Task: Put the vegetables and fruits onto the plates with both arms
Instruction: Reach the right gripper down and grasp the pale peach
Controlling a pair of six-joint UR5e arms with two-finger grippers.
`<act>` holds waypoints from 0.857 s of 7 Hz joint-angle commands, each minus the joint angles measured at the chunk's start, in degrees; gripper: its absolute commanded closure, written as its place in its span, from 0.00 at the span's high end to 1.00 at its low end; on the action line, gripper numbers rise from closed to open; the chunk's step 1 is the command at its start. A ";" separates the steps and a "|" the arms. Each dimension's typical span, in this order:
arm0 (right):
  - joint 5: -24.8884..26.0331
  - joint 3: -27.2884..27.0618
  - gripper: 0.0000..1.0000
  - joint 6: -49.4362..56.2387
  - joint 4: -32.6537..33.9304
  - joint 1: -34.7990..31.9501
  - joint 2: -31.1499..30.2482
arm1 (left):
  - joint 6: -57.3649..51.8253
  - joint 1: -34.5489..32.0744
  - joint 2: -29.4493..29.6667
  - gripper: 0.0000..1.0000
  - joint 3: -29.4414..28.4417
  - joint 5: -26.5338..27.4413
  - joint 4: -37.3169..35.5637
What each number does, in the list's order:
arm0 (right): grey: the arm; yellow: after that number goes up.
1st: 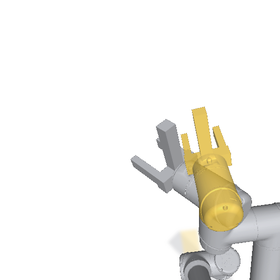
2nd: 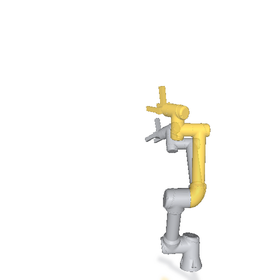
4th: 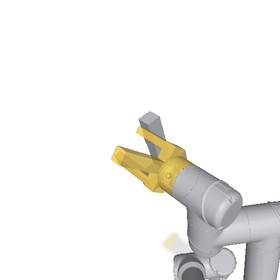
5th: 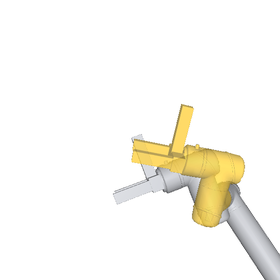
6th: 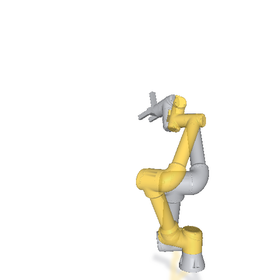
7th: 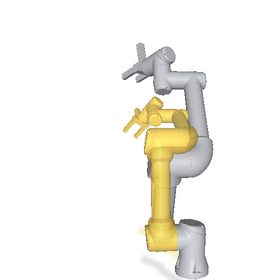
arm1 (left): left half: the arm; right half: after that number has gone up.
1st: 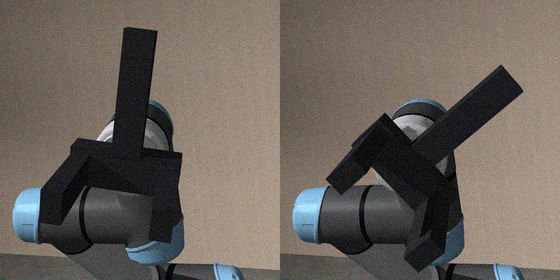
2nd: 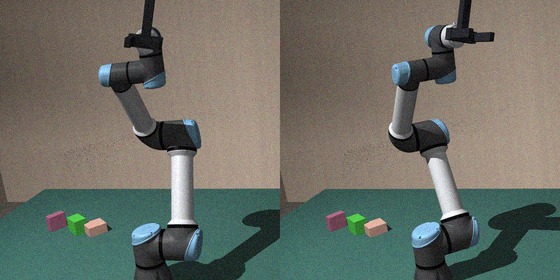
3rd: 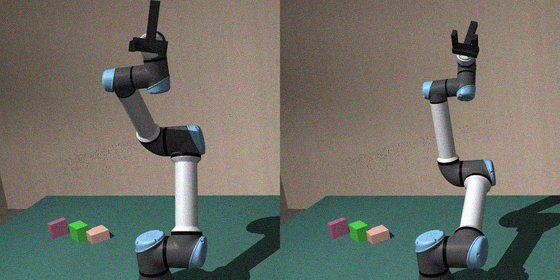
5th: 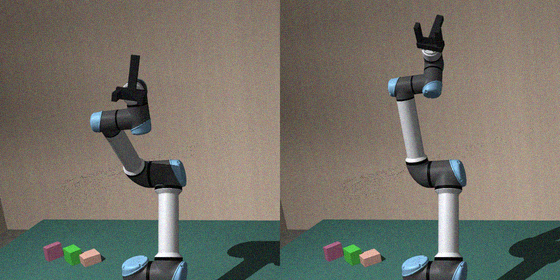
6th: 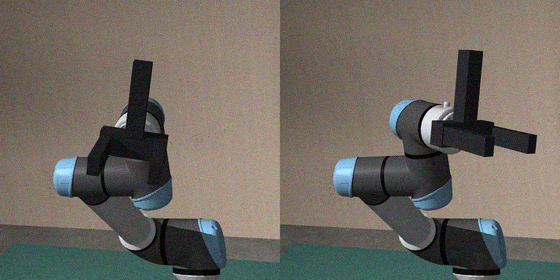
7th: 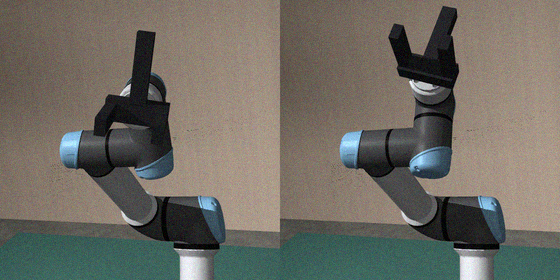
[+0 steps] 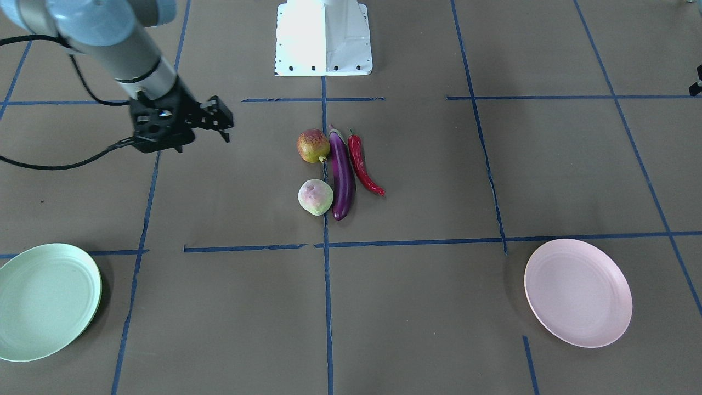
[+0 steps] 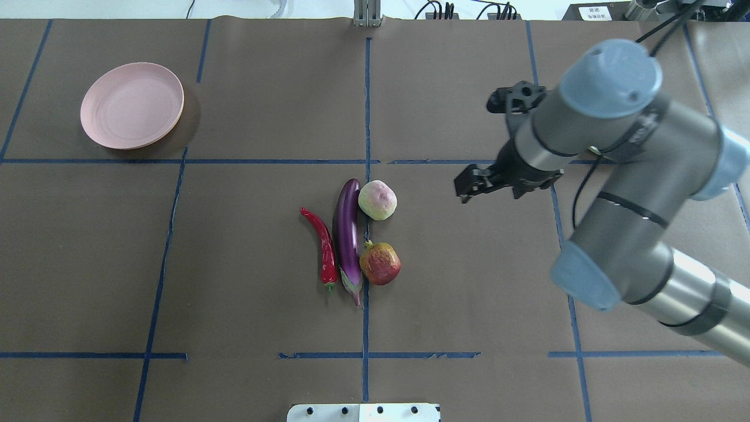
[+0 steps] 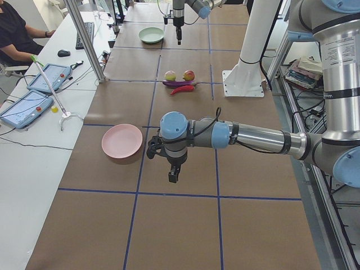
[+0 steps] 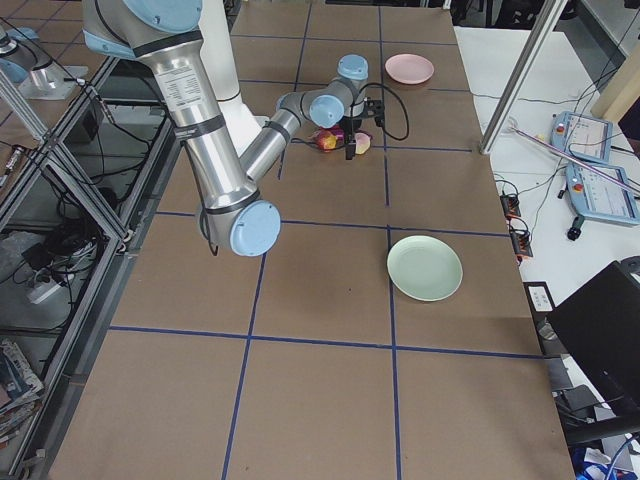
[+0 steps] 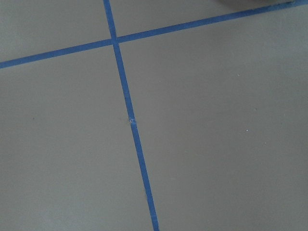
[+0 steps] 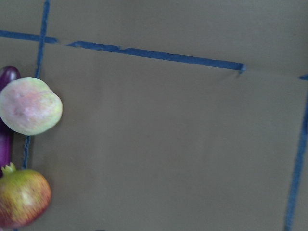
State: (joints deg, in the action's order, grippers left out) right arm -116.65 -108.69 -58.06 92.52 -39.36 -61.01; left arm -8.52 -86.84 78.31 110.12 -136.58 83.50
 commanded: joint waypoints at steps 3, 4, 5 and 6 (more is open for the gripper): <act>17.14 24.12 1.00 -26.04 -16.14 8.59 15.74 | 0.09 0.09 0.09 1.00 0.62 0.00 0.00; 17.68 26.49 1.00 -26.05 -16.14 8.77 16.44 | 0.09 0.09 0.09 1.00 0.71 0.00 0.00; 18.73 29.64 1.00 -26.05 -16.23 9.73 17.40 | 0.09 0.09 0.09 1.00 0.79 0.00 0.00; 18.92 30.20 0.99 -25.27 -16.23 10.43 17.06 | 0.09 0.00 0.09 1.00 0.88 0.00 0.00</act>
State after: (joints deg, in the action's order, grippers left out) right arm -98.39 -80.28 -83.82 76.40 -29.82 -44.10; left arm -8.44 -86.76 78.40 110.89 -136.58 83.50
